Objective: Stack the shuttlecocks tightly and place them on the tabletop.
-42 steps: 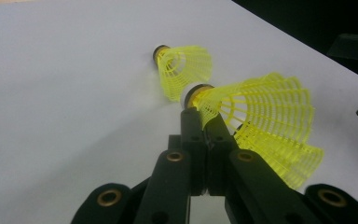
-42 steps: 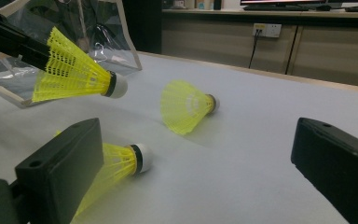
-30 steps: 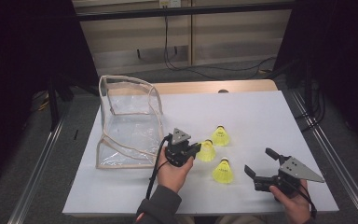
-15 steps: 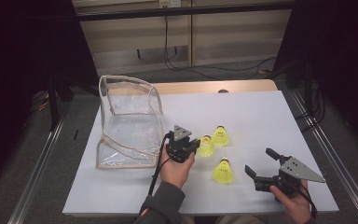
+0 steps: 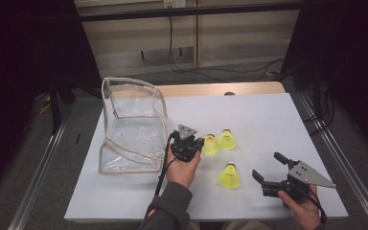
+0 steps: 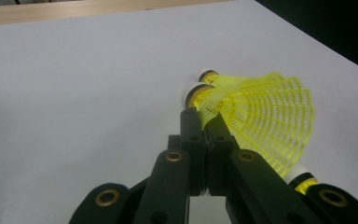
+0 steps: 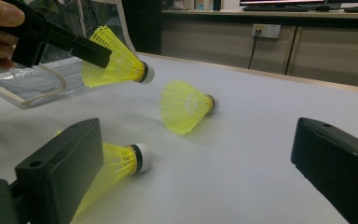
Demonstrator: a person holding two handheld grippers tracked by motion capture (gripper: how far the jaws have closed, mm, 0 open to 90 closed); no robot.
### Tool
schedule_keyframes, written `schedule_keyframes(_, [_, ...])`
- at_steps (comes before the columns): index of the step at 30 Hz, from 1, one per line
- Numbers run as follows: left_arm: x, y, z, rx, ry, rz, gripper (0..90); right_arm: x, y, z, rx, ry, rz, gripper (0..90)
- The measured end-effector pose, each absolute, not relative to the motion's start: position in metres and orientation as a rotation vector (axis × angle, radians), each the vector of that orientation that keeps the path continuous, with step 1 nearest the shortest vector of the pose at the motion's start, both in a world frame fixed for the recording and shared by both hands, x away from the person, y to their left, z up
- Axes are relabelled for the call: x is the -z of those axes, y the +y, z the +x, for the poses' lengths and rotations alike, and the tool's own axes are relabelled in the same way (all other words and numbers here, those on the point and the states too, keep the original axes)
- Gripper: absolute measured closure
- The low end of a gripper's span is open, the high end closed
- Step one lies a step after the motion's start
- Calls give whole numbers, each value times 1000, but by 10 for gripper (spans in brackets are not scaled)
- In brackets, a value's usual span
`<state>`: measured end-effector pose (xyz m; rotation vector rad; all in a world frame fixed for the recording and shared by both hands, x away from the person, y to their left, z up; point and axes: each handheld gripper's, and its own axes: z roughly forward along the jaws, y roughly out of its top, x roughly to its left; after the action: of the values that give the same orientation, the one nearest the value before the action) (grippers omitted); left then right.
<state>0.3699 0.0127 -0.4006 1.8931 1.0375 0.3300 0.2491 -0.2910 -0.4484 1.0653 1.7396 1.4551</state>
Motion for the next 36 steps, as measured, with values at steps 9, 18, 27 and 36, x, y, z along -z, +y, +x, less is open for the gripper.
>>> schedule_keyframes(9, [403, 7, 378, -354, 1071, 1896, 887, 449, -291, 249, -1457, 1746, 1059, 17])
schedule_keyframes(18, [409, 4, 385, -347, 1103, 1889, 886, 449, -291, 249, -1456, 1744, 1066, 17])
schedule_keyframes(27, [416, 5, 396, -339, 1166, 1855, 882, 449, -293, 249, -1457, 1744, 1067, 17])
schedule_keyframes(36, [419, 5, 399, -373, 1204, 1856, 880, 449, -292, 248, -1459, 1748, 1067, 17])
